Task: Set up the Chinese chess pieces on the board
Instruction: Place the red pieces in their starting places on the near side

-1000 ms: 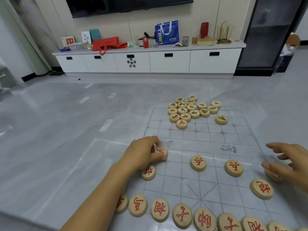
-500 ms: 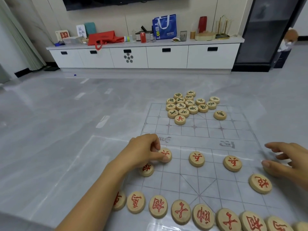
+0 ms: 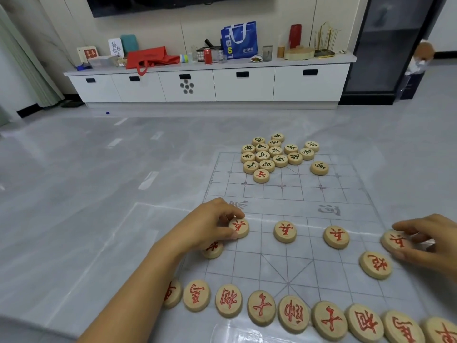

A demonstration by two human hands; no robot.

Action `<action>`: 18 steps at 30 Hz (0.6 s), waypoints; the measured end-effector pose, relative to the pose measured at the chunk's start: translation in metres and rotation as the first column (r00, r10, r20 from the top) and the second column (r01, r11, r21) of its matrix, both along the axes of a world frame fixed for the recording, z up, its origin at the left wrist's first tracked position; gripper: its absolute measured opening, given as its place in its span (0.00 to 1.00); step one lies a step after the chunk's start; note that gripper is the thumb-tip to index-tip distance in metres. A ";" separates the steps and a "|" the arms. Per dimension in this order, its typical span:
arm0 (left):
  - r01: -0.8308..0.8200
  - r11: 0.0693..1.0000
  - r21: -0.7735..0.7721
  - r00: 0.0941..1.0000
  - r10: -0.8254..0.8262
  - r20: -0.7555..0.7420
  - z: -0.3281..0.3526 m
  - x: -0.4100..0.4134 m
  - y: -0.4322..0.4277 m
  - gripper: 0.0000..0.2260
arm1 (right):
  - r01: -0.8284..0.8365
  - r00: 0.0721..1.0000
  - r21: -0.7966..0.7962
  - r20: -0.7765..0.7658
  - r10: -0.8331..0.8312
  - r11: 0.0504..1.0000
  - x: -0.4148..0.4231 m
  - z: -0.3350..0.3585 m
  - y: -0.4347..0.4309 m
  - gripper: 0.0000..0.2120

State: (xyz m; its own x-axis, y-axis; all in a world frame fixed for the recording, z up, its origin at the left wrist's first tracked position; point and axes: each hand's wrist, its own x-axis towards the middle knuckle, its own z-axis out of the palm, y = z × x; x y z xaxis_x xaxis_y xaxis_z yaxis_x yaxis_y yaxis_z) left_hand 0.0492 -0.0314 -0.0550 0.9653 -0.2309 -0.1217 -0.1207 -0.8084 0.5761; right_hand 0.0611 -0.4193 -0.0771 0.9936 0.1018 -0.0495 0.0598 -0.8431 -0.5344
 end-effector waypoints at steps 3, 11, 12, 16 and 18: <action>0.002 1.000 -0.002 1.000 -0.002 -0.001 0.000 -0.001 -0.001 0.17 | 0.007 1.000 0.001 -0.007 -0.007 1.000 -0.001 0.003 0.003 0.33; 0.001 1.000 -0.004 1.000 -0.001 0.008 -0.001 -0.002 0.001 0.17 | -0.037 0.999 -0.078 -0.040 0.034 0.996 -0.003 0.010 0.001 0.35; 0.004 1.000 -0.006 1.000 -0.004 0.012 -0.002 -0.002 0.001 0.16 | -0.066 0.996 -0.089 -0.065 0.061 0.994 -0.005 0.012 0.003 0.37; 0.008 1.000 -0.013 1.000 -0.007 0.017 -0.003 -0.002 0.001 0.16 | -0.117 0.991 -0.078 -0.067 0.112 0.990 -0.007 0.017 0.012 0.22; 0.014 1.000 -0.001 1.000 -0.014 0.021 -0.003 -0.002 0.001 0.16 | -0.095 0.994 -0.084 -0.071 0.089 0.992 -0.006 0.014 0.010 0.17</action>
State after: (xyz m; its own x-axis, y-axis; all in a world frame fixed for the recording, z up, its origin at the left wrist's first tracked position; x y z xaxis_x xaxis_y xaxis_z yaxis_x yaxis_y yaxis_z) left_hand 0.0477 -0.0303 -0.0582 0.9645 -0.2441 -0.1009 -0.1438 -0.8057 0.5745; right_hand 0.0553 -0.4093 -0.0632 0.9744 0.1848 -0.1283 0.1056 -0.8794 -0.4643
